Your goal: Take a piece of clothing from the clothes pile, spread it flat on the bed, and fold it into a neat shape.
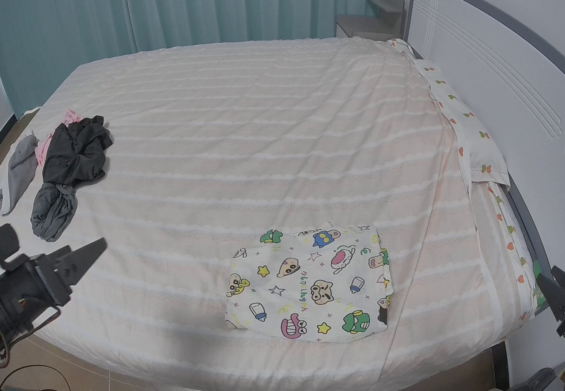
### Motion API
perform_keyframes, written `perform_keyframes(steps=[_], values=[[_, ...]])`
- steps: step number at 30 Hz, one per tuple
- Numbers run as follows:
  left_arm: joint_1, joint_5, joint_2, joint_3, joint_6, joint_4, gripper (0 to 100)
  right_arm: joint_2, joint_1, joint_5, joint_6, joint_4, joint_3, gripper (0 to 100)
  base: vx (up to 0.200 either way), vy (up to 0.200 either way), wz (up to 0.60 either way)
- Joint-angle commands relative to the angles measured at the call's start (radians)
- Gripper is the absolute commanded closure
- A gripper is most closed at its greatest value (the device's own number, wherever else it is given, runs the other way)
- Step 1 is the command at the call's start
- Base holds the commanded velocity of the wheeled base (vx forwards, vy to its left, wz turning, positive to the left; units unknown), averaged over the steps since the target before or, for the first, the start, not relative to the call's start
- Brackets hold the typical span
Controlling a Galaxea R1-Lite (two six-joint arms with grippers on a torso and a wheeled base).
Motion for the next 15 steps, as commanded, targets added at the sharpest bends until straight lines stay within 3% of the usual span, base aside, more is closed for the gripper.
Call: perform_keyframes(steps=[1,2,4,6,11,13,15], values=[[0.345,0.118,-0.735,0.014,0.18,0.467,0,-0.461,-0.04,-0.281,-0.286,0.181,0.179,0,0.0,0.0,0.0],[0.345,0.118,-0.735,0.014,0.18,0.467,0,-0.461,-0.04,-0.281,-0.286,0.181,0.179,0,0.0,0.0,0.0],[0.357,-0.004,-0.838,0.048,0.269,0.479,0,-0.461,-0.04,-0.304,-0.277,0.061,0.231,0,0.0,0.0,0.0],[0.377,-0.054,-0.881,0.108,0.312,0.481,0,-0.459,-0.04,-0.304,-0.277,0.058,0.233,0,0.0,0.0,0.0],[0.374,-0.074,-0.882,0.291,0.396,0.392,0,-0.459,-0.041,-0.292,-0.296,0.064,0.233,0,0.0,0.0,0.0],[0.374,-0.174,-0.882,0.335,0.431,0.288,0,-0.459,-0.041,-0.275,-0.305,0.07,0.231,0,0.0,0.0,0.0],[0.374,-0.182,-0.881,0.346,0.484,0.308,0,-0.459,-0.041,-0.273,-0.32,0.07,0.231,0,0.0,0.0,0.0]])
